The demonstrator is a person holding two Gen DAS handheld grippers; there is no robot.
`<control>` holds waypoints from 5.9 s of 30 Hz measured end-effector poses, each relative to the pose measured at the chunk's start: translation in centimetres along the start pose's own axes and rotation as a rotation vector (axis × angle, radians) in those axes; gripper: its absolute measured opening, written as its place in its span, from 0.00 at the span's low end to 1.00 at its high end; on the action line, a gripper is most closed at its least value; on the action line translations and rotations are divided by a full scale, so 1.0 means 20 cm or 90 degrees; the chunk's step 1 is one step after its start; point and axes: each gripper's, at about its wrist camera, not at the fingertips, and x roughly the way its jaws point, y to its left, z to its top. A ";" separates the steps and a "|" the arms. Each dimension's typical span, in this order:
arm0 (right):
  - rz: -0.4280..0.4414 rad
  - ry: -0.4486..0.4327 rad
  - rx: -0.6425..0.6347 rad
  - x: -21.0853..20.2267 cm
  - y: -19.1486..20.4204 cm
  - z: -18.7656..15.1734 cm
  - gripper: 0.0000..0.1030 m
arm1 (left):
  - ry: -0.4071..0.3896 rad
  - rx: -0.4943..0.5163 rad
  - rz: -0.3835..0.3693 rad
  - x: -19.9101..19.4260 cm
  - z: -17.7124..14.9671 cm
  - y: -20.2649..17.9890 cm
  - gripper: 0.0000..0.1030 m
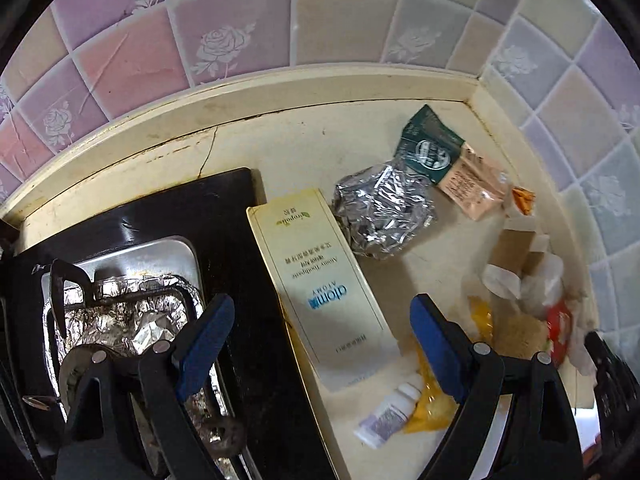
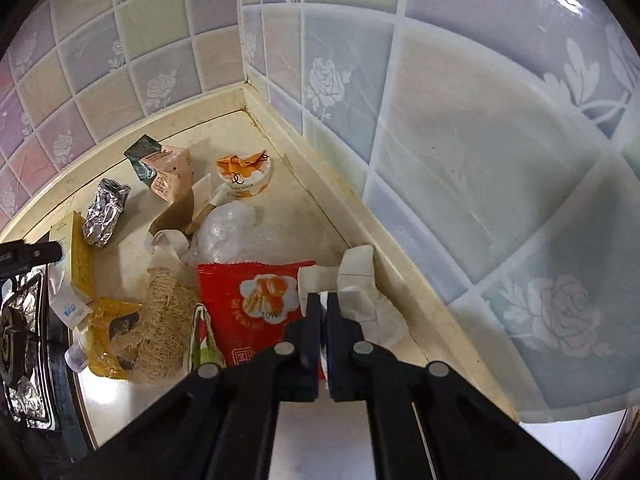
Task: Collect trash
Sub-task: 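Grasp the white tissue with the right tool while the left tool grasps the atomy toothpaste box, then carry the tissue and toothpaste box down over the black trash bin, then open the right tool over the bin while the left tool releases the toothpaste box, then raise both tools back toward the remaining trash on the counter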
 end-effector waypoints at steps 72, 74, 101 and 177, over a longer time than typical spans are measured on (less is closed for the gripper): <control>0.258 0.046 -0.132 -0.92 -0.01 -1.74 0.02 | -0.015 0.067 -0.060 -0.80 -2.44 -0.30 0.53; 0.251 0.066 -0.125 -0.85 0.00 -1.79 0.02 | 0.002 0.073 -0.068 -0.72 -2.46 -0.29 0.53; 0.192 0.241 0.061 0.39 0.07 -2.30 0.02 | 0.187 0.149 -0.142 0.66 -2.62 -0.15 0.54; 0.336 -0.095 -0.073 -1.31 -0.21 -1.43 0.16 | -0.282 0.135 -0.046 -1.46 -2.18 -0.28 0.82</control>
